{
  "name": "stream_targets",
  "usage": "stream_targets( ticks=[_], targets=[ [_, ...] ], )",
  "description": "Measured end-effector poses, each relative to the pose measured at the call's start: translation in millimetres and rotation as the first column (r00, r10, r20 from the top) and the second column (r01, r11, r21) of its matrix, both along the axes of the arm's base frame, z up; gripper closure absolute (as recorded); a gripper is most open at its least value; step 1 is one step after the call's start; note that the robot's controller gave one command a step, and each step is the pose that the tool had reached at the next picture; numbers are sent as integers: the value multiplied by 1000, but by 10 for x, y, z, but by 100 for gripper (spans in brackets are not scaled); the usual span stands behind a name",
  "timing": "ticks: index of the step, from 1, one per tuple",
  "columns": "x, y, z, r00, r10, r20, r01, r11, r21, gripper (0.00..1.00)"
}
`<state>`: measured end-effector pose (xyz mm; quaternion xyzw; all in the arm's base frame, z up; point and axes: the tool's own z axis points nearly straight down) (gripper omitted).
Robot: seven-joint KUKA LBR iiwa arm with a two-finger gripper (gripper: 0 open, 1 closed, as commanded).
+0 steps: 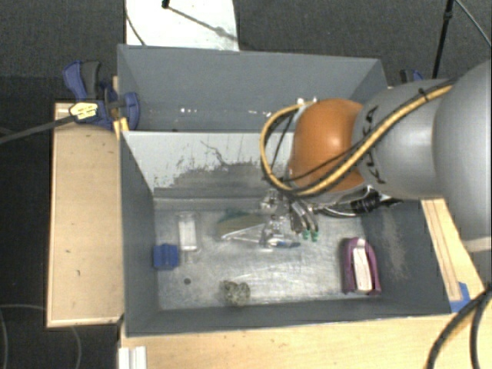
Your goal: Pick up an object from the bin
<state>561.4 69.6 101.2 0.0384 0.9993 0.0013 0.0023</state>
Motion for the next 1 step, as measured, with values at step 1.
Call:
stream_targets(
  ticks=[1],
  targets=[
    [16, 197, 1301, 999, 38, 6, -38, 999, -1, 100]
  ],
)
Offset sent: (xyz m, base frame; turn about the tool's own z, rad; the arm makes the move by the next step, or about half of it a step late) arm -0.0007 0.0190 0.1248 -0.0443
